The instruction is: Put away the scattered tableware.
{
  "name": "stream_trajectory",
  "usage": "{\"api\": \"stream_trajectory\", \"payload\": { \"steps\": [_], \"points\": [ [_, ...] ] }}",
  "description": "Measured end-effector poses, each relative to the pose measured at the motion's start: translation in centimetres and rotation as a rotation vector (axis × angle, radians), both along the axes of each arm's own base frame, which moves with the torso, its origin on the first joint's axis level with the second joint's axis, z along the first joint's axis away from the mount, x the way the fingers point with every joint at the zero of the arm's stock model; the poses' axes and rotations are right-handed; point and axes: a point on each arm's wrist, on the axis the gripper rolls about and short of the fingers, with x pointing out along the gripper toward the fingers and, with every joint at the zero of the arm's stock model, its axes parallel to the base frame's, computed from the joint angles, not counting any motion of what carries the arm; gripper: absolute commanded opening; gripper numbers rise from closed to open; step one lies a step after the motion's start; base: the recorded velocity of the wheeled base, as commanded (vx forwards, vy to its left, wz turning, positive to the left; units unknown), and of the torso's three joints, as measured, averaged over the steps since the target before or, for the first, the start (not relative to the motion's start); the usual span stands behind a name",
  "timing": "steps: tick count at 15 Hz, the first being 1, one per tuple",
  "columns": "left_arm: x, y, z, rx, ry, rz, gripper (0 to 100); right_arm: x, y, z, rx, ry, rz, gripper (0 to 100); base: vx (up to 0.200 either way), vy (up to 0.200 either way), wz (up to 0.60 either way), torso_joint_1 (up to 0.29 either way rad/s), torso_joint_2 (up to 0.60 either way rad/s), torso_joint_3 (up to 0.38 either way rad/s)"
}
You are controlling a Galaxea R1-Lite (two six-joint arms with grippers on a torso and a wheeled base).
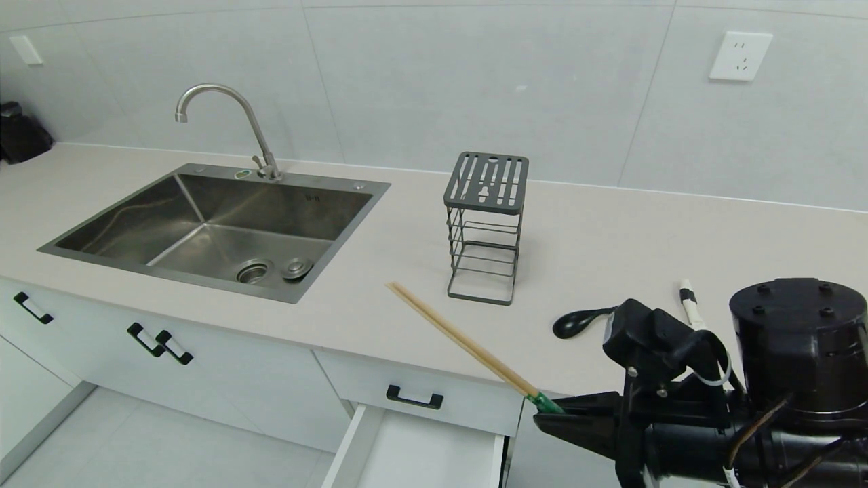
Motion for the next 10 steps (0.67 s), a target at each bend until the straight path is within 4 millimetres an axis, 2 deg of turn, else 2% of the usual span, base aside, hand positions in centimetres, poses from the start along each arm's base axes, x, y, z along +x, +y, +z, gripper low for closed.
{"api": "stream_trajectory", "payload": {
  "steps": [3, 10],
  "points": [
    [0.0, 0.0, 0.0, 0.0, 0.0, 0.001, 100, -0.5, 1.0, -0.5, 0.041, 0.081, -0.003, 0, 0.0, 0.0, 0.0, 0.0, 0.0, 0.0],
    [0.0, 0.0, 0.0, 0.0, 0.0, 0.0, 100, -0.6, 2.1, -1.6, -0.002, 0.08, 0.038, 0, 0.0, 0.0, 0.0, 0.0, 0.0, 0.0]
  ]
}}
